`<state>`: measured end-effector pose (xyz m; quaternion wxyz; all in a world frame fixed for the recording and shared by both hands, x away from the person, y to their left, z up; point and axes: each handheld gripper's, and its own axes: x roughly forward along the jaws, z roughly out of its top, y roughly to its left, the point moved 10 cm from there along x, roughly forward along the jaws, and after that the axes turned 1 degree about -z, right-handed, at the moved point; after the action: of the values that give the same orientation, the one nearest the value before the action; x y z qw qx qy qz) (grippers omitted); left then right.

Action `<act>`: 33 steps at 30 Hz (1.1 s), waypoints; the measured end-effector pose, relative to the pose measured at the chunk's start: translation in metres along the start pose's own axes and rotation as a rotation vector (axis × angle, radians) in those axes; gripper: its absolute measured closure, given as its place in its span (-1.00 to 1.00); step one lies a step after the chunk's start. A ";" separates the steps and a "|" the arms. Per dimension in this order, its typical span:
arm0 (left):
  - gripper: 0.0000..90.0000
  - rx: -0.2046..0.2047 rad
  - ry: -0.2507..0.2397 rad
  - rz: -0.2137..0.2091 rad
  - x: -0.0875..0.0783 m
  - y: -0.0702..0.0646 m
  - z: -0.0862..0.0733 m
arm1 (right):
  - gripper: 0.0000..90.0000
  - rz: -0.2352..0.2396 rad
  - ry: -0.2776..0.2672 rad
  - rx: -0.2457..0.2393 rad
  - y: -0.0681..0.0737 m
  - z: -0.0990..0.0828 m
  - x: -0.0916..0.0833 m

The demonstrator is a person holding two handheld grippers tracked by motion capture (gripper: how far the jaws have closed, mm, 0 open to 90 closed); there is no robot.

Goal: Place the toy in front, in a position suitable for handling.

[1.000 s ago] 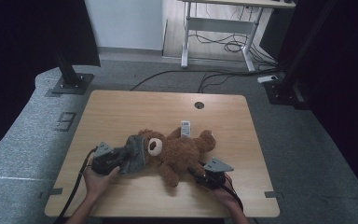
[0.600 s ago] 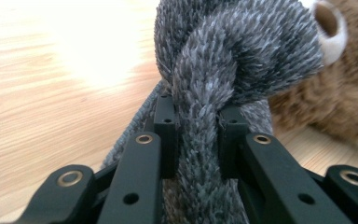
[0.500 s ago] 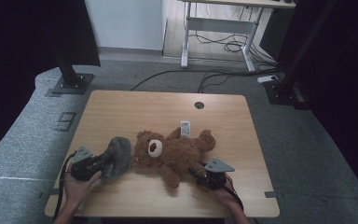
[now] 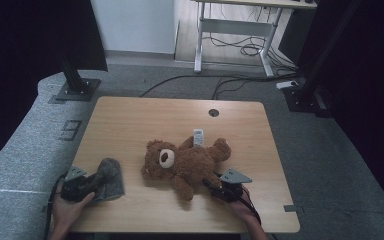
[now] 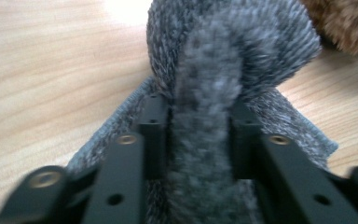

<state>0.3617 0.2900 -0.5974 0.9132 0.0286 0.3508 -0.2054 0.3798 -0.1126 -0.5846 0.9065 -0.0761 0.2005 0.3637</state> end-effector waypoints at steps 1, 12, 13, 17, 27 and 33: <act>0.02 0.006 0.001 0.013 0.000 0.000 0.001 | 0.23 0.000 0.000 0.001 0.000 0.000 0.000; -0.85 0.028 -0.144 -0.022 -0.030 -0.016 0.052 | 0.22 0.003 0.001 0.001 0.000 0.000 0.000; -0.84 0.030 -0.157 -0.032 -0.031 -0.019 0.057 | 0.22 0.002 0.000 0.001 0.000 0.000 0.000; -0.66 0.075 -0.166 -0.083 -0.023 -0.045 0.073 | 0.21 0.002 0.000 0.002 0.000 0.000 0.000; -0.55 0.198 -0.044 -0.219 0.050 -0.137 0.082 | 0.17 -0.005 -0.003 -0.002 -0.001 0.002 0.001; -0.53 0.211 -0.043 -0.225 0.077 -0.157 0.086 | 0.13 -0.031 -0.004 -0.023 -0.004 0.004 0.004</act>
<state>0.4049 0.1021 -0.5681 0.8837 0.0807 0.3085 -0.3427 0.3869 -0.1116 -0.5828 0.9114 -0.0891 0.1934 0.3522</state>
